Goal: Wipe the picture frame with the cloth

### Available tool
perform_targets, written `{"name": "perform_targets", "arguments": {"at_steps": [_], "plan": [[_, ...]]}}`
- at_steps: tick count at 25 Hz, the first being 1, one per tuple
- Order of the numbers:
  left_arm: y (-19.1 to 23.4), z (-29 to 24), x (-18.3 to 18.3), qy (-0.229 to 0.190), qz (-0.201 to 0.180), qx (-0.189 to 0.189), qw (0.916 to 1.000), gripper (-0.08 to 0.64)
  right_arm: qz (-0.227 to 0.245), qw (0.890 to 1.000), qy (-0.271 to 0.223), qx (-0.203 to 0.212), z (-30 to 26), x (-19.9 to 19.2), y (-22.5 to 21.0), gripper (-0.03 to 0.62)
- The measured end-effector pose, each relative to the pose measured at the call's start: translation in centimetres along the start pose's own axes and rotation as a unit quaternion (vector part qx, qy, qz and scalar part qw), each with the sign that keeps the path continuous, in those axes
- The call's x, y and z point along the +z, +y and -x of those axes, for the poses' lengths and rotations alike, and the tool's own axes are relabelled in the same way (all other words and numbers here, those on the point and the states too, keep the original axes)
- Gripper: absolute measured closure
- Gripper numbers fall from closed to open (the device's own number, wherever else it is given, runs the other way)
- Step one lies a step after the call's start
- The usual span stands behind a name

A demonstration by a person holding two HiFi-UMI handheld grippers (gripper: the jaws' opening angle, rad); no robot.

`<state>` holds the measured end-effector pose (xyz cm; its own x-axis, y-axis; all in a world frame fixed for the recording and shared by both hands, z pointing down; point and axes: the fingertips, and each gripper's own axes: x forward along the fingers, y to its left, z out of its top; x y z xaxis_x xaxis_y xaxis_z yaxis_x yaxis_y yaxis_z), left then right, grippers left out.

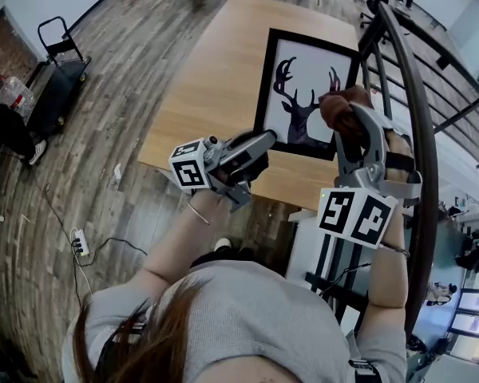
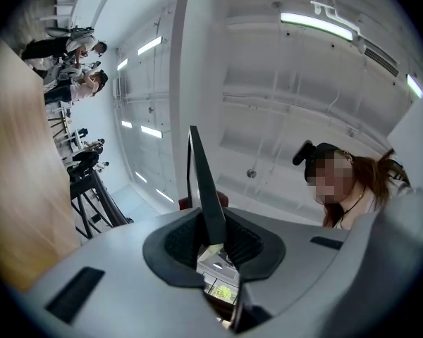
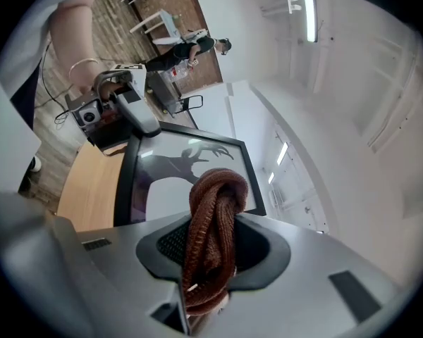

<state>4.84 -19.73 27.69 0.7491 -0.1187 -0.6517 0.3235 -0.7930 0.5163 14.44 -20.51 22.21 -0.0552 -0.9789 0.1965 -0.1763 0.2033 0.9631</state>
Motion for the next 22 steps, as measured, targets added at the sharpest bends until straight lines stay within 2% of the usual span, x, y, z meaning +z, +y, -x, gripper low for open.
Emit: {"name": "perform_targets", "arguments": {"at_steps": [22], "plan": [[2.6, 0.2, 0.1, -0.01, 0.003, 0.037, 0.9993, 0.499, -0.059, 0.994, 0.006, 0.094, 1.7, -1.7, 8.9, 0.459]]}}
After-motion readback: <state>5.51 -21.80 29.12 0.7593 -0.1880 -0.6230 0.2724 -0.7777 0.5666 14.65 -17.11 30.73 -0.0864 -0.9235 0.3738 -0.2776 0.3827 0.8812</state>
